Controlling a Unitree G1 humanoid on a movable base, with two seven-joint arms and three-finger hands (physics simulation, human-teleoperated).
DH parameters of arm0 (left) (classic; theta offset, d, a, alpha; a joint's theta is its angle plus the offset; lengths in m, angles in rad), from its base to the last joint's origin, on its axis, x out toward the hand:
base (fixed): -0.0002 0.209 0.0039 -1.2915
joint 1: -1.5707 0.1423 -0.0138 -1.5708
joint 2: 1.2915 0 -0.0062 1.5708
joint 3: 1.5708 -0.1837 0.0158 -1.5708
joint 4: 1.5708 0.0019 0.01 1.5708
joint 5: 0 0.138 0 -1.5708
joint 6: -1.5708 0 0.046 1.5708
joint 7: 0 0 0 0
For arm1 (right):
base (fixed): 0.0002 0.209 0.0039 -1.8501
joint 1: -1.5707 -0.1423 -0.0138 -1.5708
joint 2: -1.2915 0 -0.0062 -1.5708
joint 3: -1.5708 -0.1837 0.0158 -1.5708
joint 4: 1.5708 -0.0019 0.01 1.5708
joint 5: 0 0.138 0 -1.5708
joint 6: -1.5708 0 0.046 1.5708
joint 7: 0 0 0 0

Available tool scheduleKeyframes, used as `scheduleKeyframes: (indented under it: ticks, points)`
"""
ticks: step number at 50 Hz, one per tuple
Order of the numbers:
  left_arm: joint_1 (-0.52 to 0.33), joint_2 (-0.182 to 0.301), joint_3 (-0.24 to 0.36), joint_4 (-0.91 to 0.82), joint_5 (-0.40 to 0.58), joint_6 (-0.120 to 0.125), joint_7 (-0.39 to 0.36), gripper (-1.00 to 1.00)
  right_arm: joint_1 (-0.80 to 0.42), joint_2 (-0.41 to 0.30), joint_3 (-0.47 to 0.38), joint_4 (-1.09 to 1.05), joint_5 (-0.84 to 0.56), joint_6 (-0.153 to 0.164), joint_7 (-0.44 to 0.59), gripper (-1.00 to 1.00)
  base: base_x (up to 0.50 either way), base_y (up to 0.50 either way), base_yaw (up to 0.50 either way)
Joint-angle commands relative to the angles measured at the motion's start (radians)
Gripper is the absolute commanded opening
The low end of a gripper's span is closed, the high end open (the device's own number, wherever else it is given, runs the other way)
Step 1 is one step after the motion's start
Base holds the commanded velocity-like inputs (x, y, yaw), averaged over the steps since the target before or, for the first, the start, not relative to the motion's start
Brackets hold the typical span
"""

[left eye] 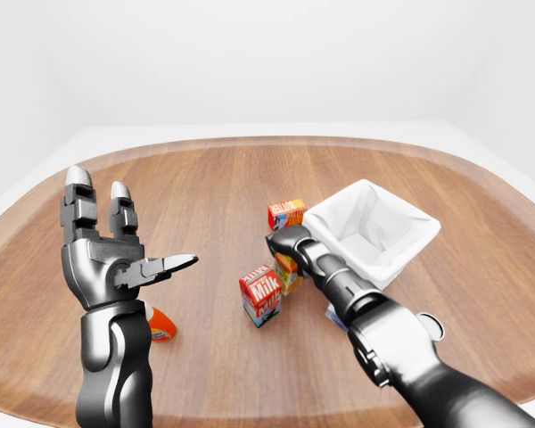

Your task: Pick up the orange juice, and put it in the basket.

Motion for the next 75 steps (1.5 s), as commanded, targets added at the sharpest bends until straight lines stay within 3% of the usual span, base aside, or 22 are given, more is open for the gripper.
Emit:
scheduleKeyframes:
  ticks: [1, 50, 75]
  points:
    - [0.000, 0.000, 0.001, 0.000, 0.000, 0.000, 0.000, 1.00, -0.032, -0.008, -0.007, -0.028, -0.022, 0.000, -0.013, -1.00, 0.00, 0.00, 0.00]
    - [0.000, 0.000, 0.001, 0.000, 0.000, 0.000, 0.000, 1.00, -0.130, -0.017, -0.007, -0.102, -0.029, 0.000, 0.120, -1.00, 0.00, 0.00, 0.00]
    - [0.000, 0.000, 0.001, 0.000, 0.000, 0.000, 0.000, 1.00, -0.144, -0.043, -0.022, -0.261, -0.020, 0.000, 0.279, -1.00, 0.00, 0.00, 0.00]
